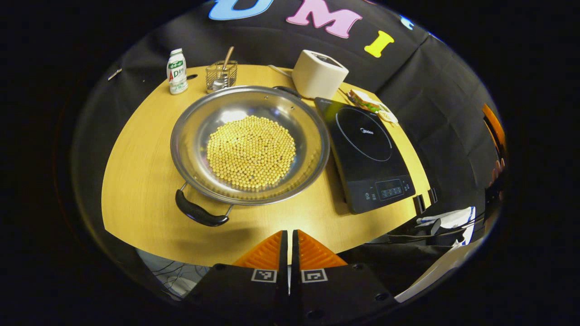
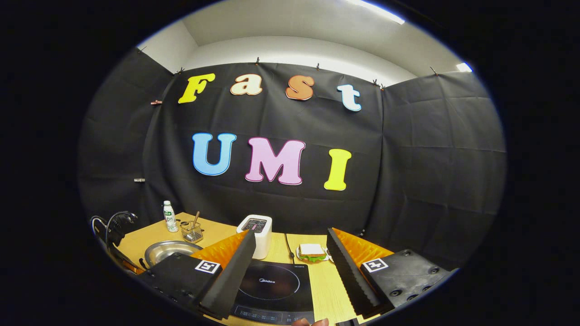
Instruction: First push the handle of the pot to place it horizontally, then grasp the pot with both hands and set it on the induction cooktop.
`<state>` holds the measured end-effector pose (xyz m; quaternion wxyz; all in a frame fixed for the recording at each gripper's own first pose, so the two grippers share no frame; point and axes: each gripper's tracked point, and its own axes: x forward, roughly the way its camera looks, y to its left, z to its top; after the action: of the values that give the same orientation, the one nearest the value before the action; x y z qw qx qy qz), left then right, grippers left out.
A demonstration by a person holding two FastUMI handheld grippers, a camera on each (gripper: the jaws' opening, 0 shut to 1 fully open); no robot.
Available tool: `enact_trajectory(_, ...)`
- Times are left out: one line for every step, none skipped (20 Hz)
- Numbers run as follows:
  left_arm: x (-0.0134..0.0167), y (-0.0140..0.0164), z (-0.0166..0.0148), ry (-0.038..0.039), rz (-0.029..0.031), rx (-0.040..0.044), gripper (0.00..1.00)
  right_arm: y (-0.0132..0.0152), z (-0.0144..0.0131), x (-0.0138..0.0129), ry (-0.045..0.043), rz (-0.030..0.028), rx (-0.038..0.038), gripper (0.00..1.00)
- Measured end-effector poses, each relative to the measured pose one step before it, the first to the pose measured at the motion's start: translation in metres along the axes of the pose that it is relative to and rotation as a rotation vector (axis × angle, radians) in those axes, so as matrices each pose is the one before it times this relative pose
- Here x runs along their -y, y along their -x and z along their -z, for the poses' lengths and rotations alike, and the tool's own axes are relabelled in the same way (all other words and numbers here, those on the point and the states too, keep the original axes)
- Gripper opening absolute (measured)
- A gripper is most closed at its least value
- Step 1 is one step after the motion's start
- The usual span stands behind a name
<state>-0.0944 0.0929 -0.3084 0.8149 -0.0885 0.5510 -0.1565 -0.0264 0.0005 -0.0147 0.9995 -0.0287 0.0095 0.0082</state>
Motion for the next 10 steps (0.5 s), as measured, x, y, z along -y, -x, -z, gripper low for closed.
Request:
enact_trajectory(-0.00883,-0.00271,0.00057,0.0042,-0.01329,-0.02031,0.05,0.00018,-0.00015,0.00097,-0.00232,0.00233,-0.00114,0.98)
enact_trajectory(-0.00791,-0.00326,-0.0005,0.00353,-0.01188,-0.02036,0.05,0.00035,0.00025,0.00073,-0.00292,0.00126,-0.00236,0.98)
enact_trajectory(-0.00388,-0.00313,0.00005,0.00086,-0.00692,-0.01962,0.05,-0.00054,-0.00024,0.00051,-0.00148,0.00198,-0.00129,0.98)
enact_trajectory(-0.005,-0.0016,-0.00132,-0.00243,-0.01002,-0.01743,0.05,-0.00057,0.00038,0.00167,-0.00015,0.00267,0.00039,0.98)
enact_trajectory(-0.00147,-0.00165,-0.00103,-0.00531,-0.00539,-0.00962,0.05,-0.00055,-0.001,0.00068,-0.00034,0.00197,0.00111,0.98)
enact_trajectory(-0.00203,-0.00113,-0.00216,-0.00773,-0.00661,-0.00607,0.05,0.00054,0.00132,0.00011,0.00004,0.00209,-0.00006,0.98)
enact_trajectory(-0.00304,-0.00155,-0.00146,-0.00607,-0.00836,-0.00427,0.05,-0.0003,0.00119,0.00117,0.00128,0.00152,-0.00259,0.98)
enact_trajectory(-0.00416,-0.00087,-0.0027,-0.00249,-0.01153,-0.0033,0.05,-0.00175,0.0011,0.00027,0.00146,0.00193,-0.00219,0.98)
enact_trajectory(-0.00628,-0.00209,-0.00051,0.00031,-0.0166,-0.00533,0.05,-0.00103,-0.00044,-0.00015,0.00087,0.00096,-0.00148,0.98)
enact_trajectory(-0.00551,-0.00083,-0.00093,0.00176,-0.01482,-0.00508,0.05,-0.00032,-0.00067,0.00025,0.00166,0.00235,0.00425,0.98)
